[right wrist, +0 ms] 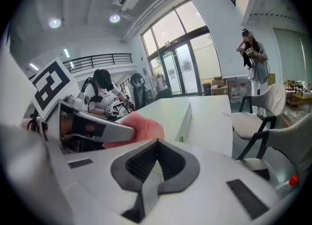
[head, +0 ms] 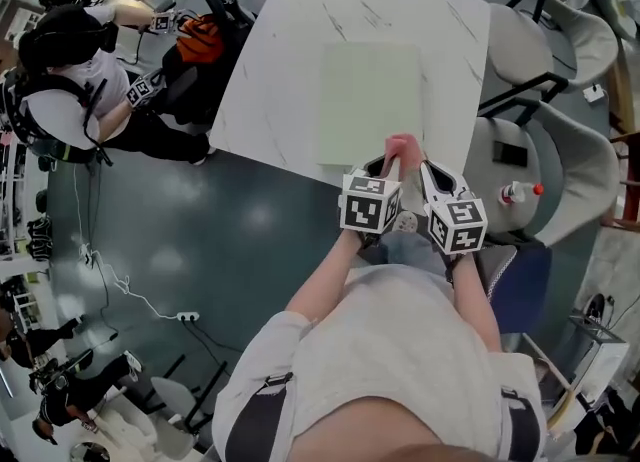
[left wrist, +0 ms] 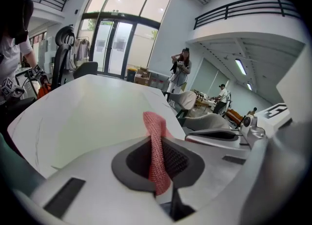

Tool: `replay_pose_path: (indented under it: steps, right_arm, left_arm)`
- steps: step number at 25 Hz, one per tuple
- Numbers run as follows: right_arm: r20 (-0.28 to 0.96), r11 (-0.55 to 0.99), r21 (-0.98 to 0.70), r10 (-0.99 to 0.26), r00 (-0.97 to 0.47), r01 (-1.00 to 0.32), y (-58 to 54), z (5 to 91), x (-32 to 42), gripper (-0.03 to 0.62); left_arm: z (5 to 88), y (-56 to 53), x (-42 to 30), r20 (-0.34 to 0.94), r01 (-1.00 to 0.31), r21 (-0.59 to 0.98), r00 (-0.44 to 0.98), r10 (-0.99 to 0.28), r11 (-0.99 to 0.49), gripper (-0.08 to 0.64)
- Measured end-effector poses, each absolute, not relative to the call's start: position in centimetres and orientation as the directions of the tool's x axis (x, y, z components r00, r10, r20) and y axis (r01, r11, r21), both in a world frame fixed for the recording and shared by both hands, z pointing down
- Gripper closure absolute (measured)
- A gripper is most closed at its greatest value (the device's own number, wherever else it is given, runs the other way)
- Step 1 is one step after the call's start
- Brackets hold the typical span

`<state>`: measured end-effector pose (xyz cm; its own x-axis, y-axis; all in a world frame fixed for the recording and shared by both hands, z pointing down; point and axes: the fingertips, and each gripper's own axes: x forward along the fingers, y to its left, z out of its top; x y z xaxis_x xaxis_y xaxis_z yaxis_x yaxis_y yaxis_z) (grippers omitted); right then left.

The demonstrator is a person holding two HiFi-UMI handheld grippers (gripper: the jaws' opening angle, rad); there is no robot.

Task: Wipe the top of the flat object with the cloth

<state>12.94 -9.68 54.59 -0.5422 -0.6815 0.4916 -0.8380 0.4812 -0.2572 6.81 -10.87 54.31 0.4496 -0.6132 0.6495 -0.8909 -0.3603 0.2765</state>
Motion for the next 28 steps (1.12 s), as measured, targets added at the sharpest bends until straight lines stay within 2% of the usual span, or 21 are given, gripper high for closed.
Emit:
replay_pose_path:
  steps: [15, 28]
  right_arm:
    - [0.394, 0.443, -0.125, -0.799, -0.454, -0.888, -5.5, 45.7, 8.4, 0.583]
    - [0.257, 0.409, -0.073, -0.873, -0.413, -0.910, -0.8, 39.0, 6.9, 0.583]
  left_arm:
    - [44.7, -7.1, -5.0, 0.448, -0.891, 0.216, 0.453, -0.771, -0.398, 0.526]
    - [38.0, -3.1, -10.4, 0.262, -0.896, 0.132, 0.445, -0.856, -0.425, 0.525]
